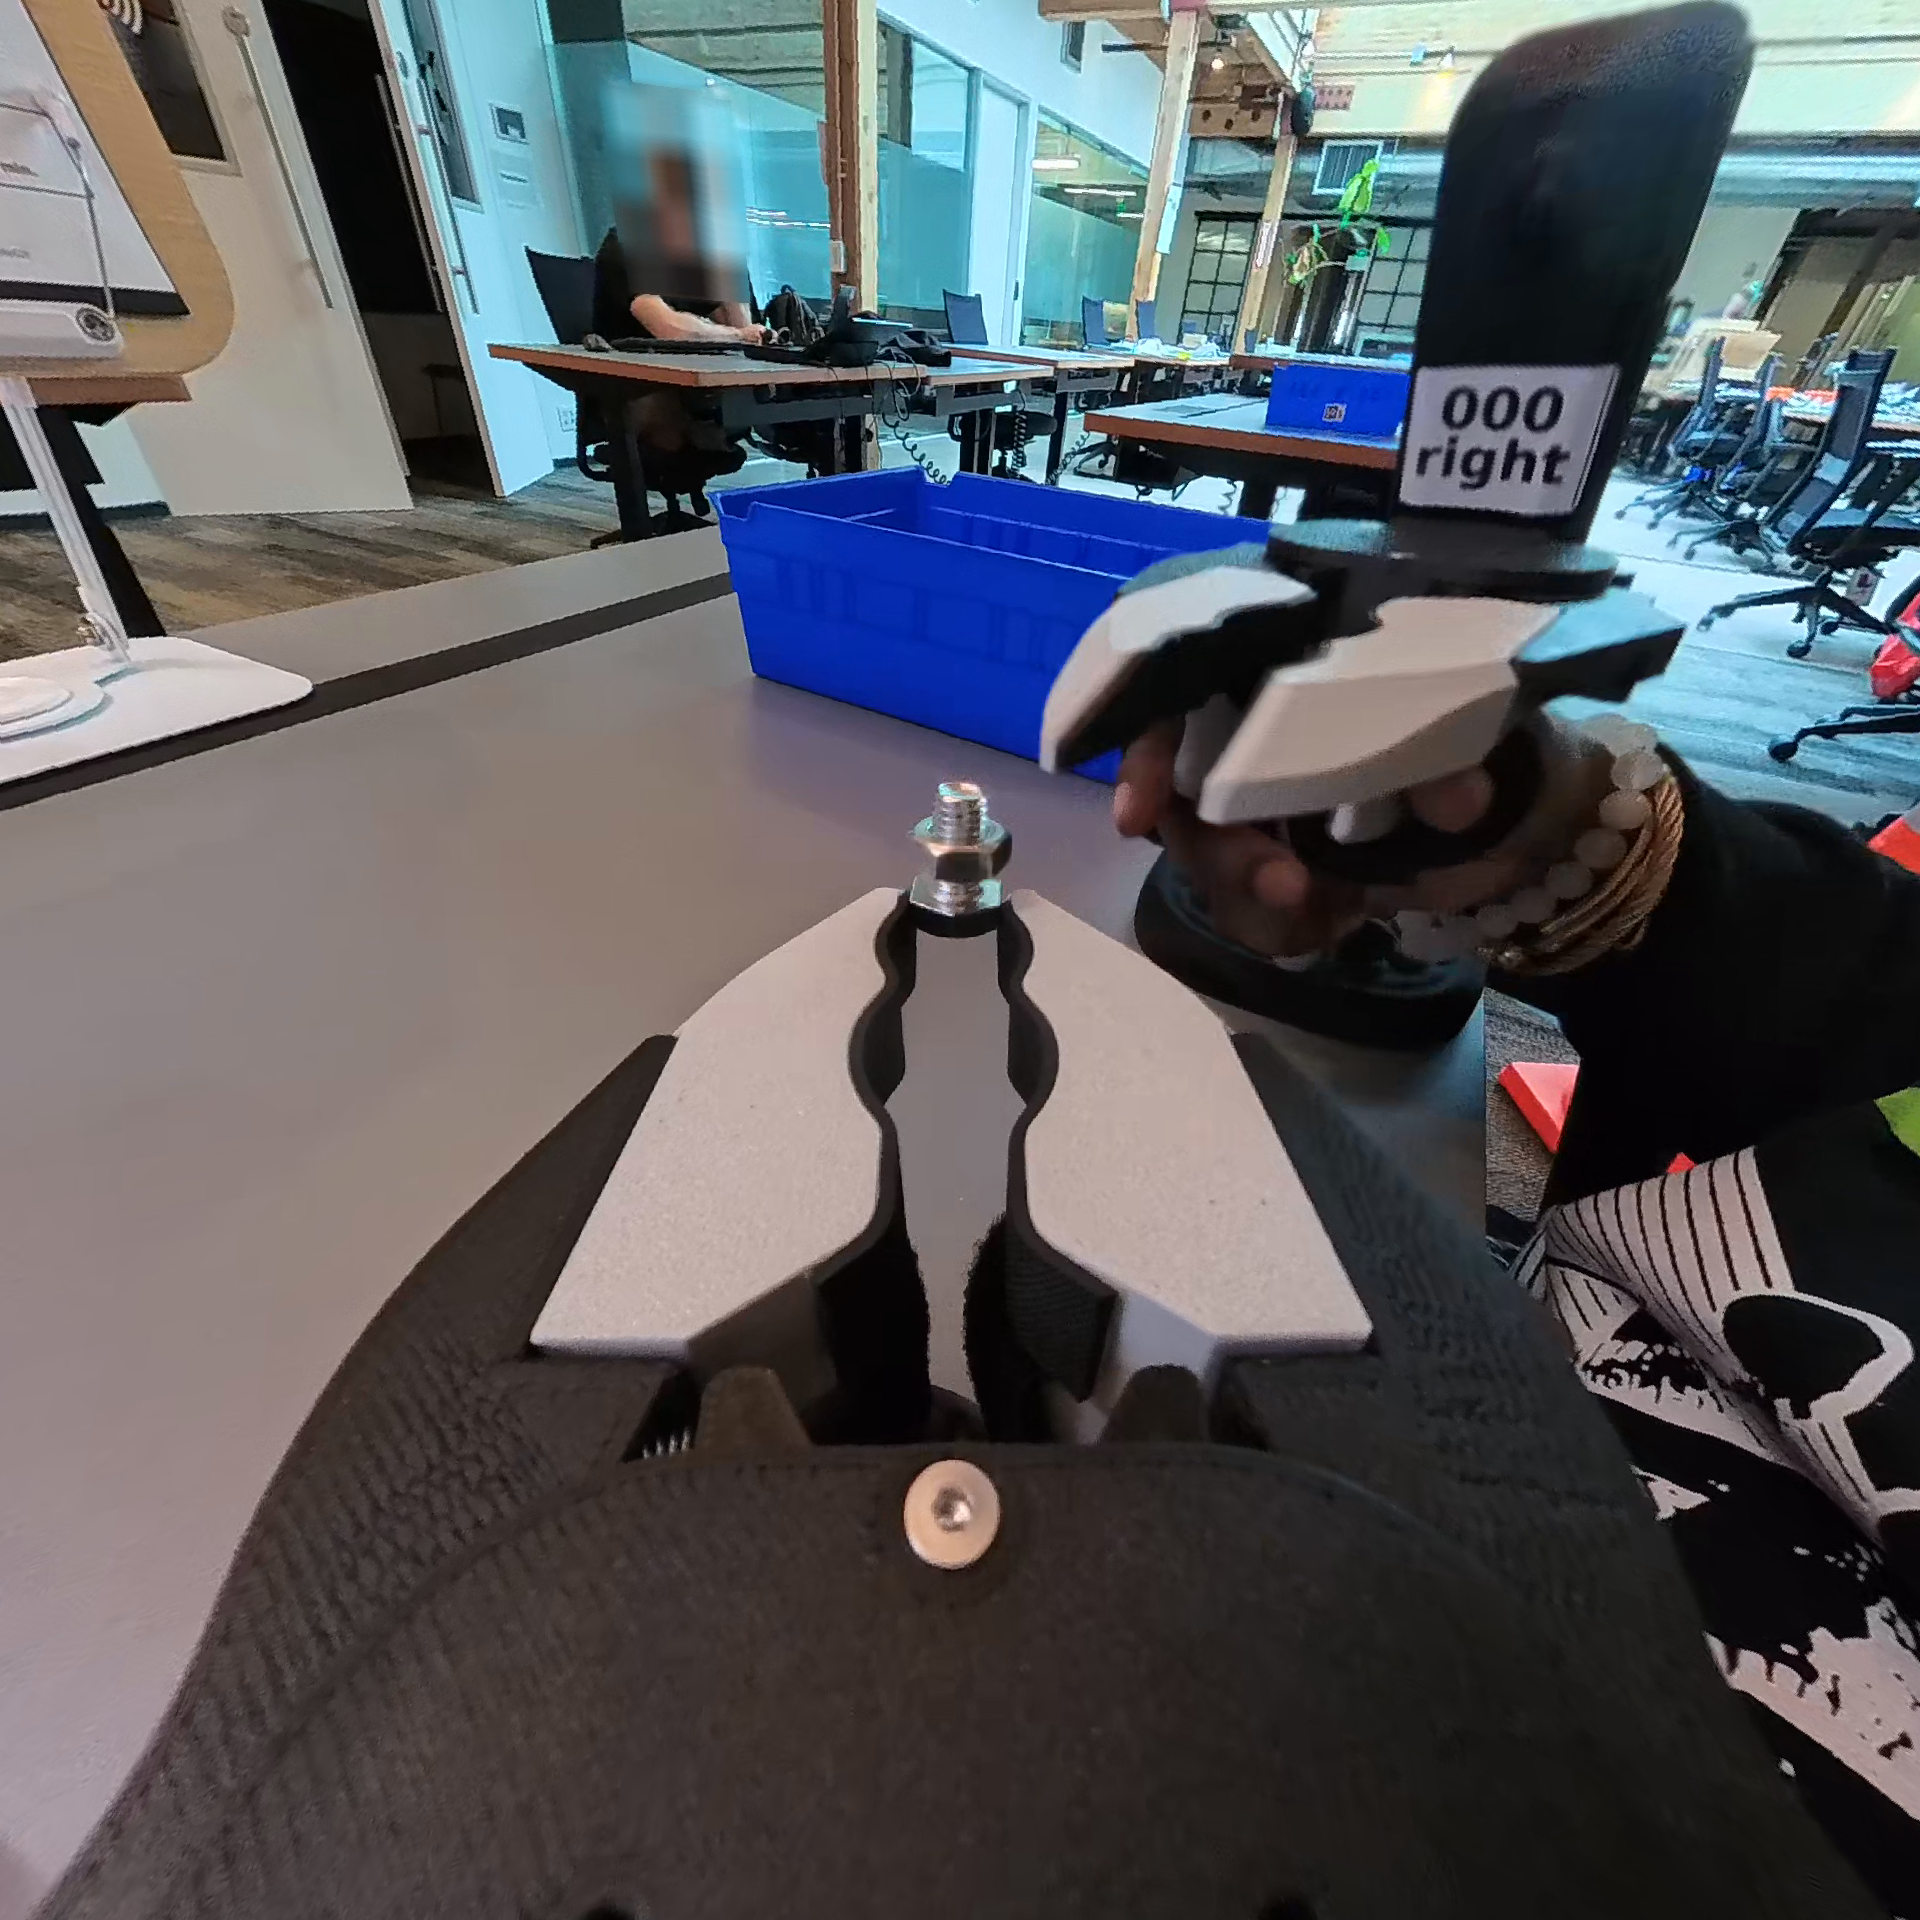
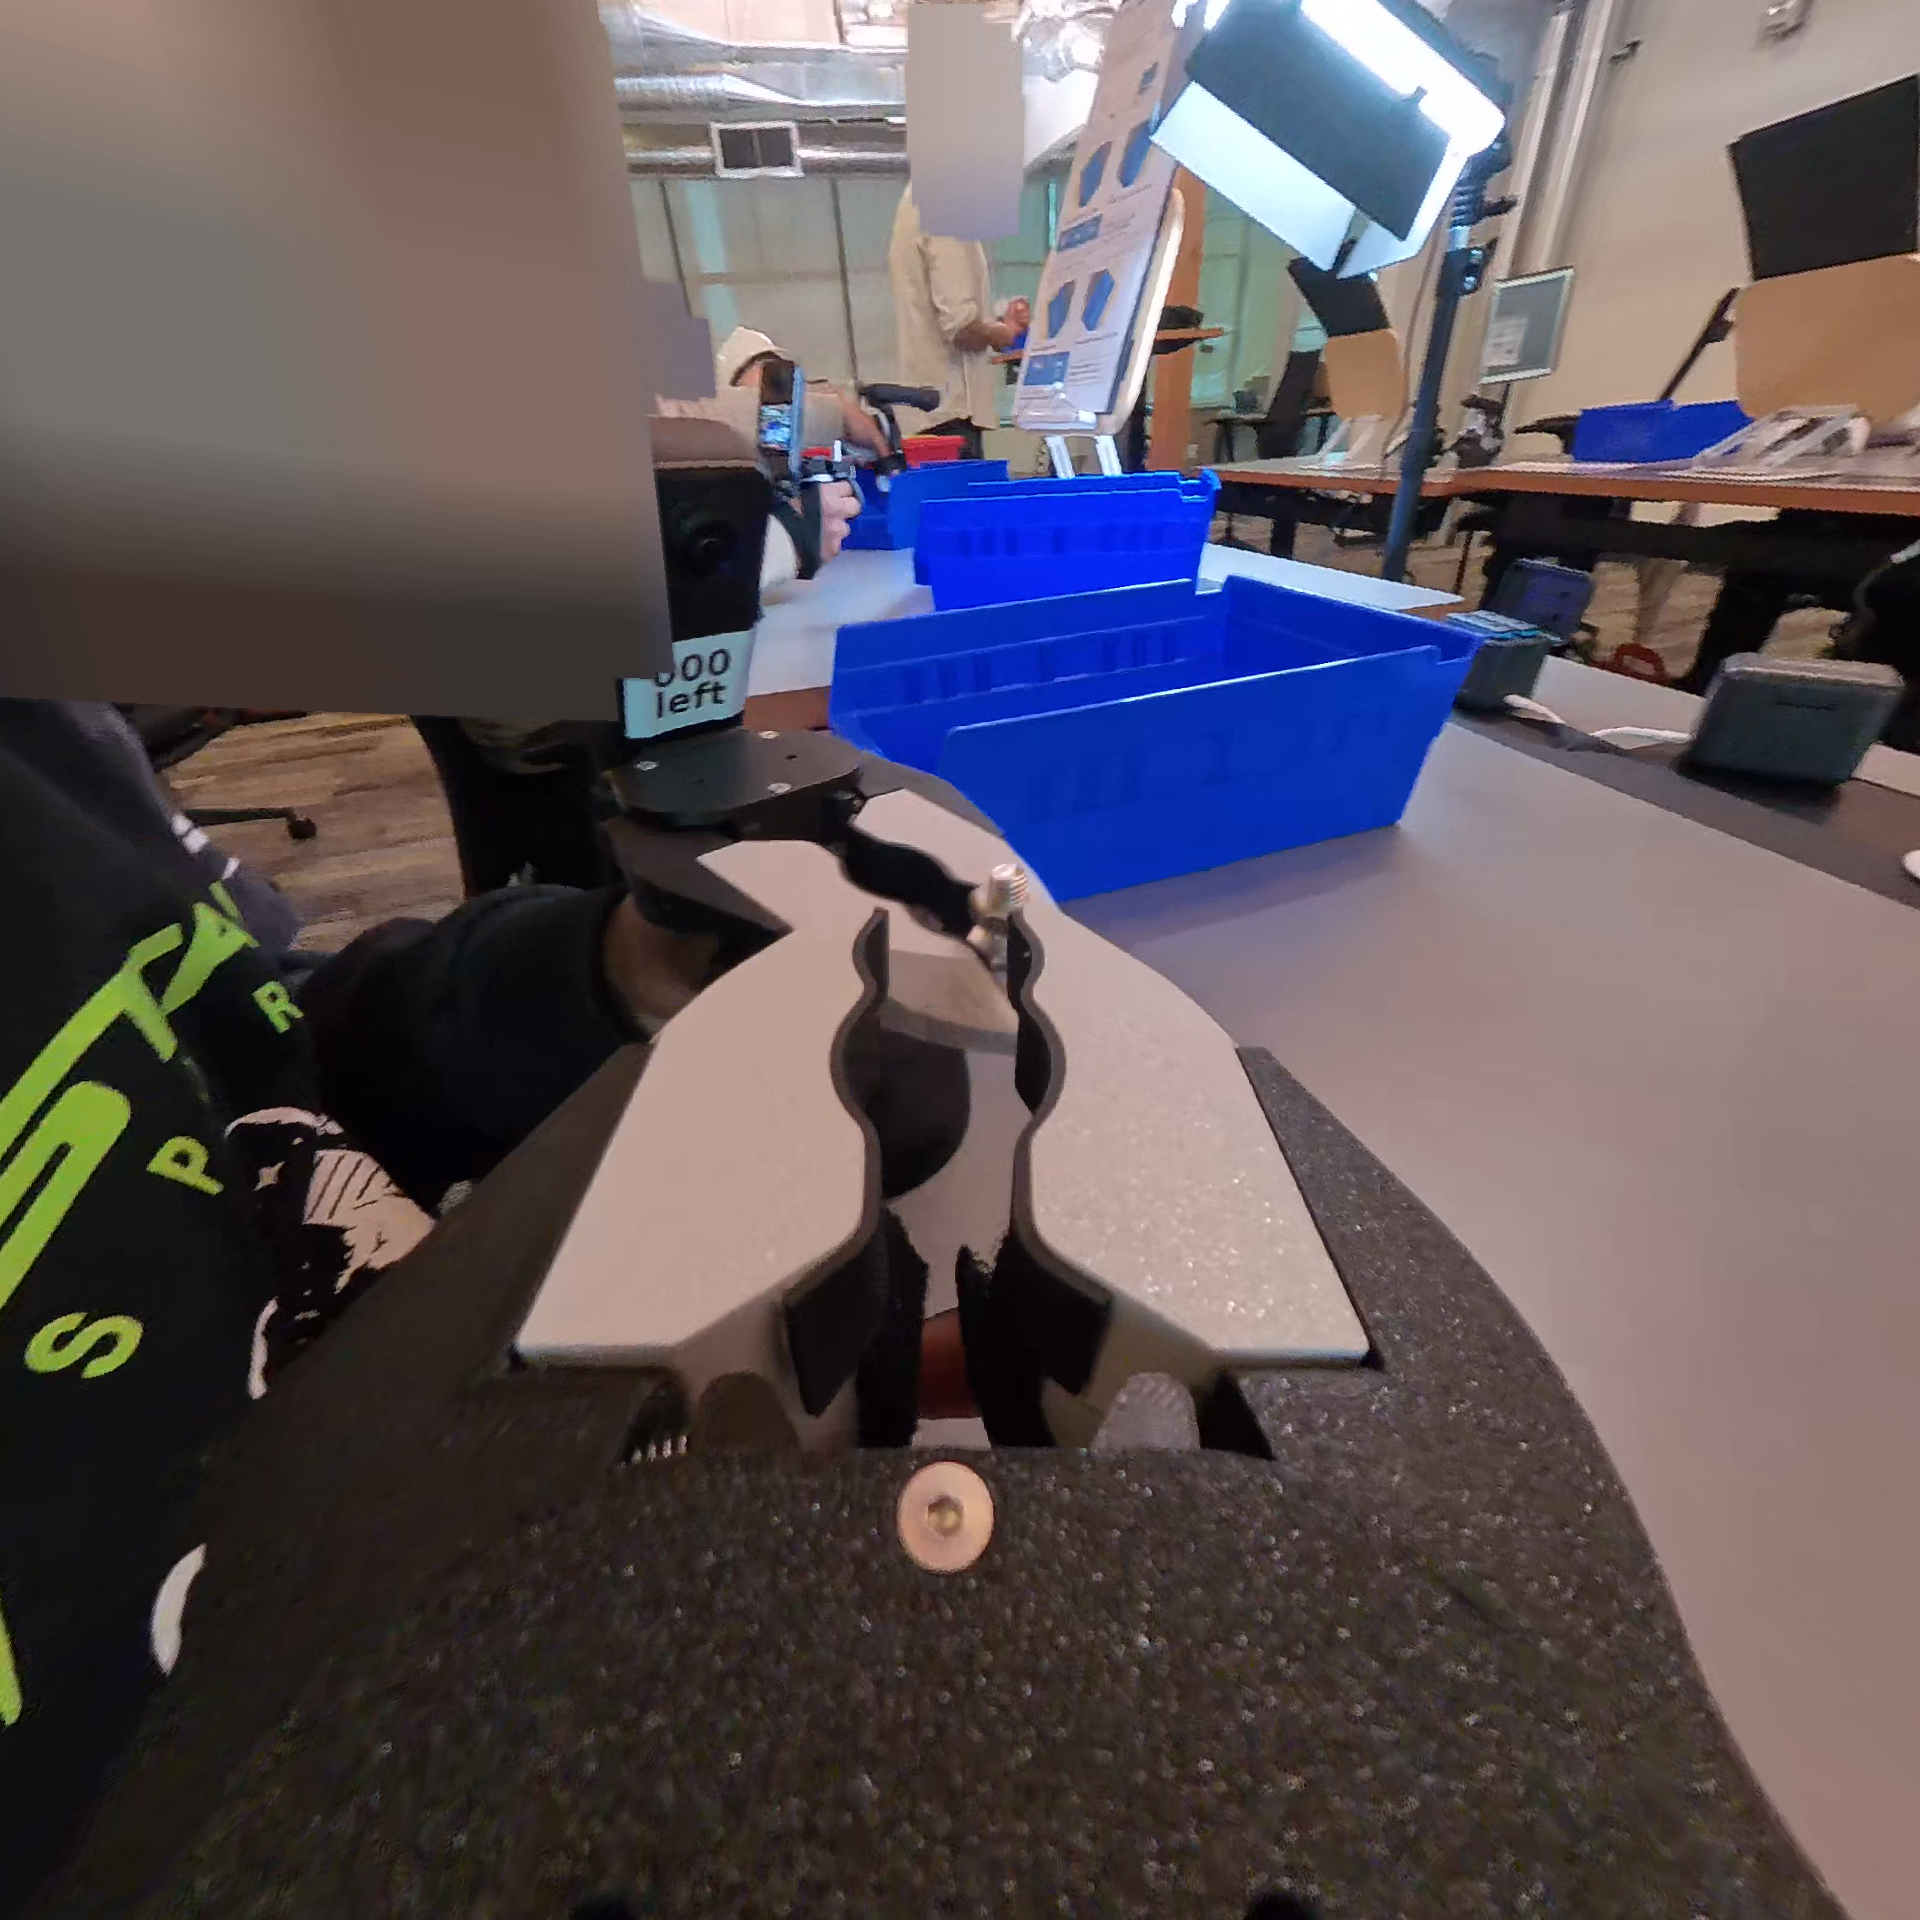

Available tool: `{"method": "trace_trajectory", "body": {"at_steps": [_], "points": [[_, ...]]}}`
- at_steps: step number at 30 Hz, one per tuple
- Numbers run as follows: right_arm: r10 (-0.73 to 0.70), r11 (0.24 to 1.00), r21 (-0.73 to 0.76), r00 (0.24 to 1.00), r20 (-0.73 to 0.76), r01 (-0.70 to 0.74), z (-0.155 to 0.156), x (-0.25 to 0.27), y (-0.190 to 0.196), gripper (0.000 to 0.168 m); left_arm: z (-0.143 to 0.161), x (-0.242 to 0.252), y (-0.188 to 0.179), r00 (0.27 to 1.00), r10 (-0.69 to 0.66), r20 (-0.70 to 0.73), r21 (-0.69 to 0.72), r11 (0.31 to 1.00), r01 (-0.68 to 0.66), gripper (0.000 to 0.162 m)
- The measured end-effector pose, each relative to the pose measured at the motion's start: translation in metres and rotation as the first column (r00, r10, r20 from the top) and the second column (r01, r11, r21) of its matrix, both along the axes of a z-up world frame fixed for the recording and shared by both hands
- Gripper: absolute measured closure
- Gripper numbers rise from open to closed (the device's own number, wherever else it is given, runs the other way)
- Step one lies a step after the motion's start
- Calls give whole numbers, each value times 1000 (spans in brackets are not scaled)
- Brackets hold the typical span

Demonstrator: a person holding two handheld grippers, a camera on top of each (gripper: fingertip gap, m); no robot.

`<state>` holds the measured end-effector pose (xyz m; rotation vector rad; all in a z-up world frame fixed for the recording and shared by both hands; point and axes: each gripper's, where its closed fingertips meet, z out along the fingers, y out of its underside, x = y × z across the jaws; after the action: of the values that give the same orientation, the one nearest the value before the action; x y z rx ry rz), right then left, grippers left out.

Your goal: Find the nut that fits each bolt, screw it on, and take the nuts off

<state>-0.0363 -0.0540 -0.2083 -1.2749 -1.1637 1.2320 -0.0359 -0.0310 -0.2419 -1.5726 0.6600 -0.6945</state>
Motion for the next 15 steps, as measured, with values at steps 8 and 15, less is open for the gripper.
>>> {"method": "trace_trajectory", "body": {"at_steps": [8, 15], "points": [[-57, 997, 53, 989, 133, 51, -2, -15, 13, 157, -2, 2, -1, 1000, -2, -31, 7, 1000, 2, 147], [-53, 996, 75, 985, 165, 41, -7, -18, 12, 160, -3, 3, -1, 999, -3, -42, 8, 1000, 4, 147]]}}
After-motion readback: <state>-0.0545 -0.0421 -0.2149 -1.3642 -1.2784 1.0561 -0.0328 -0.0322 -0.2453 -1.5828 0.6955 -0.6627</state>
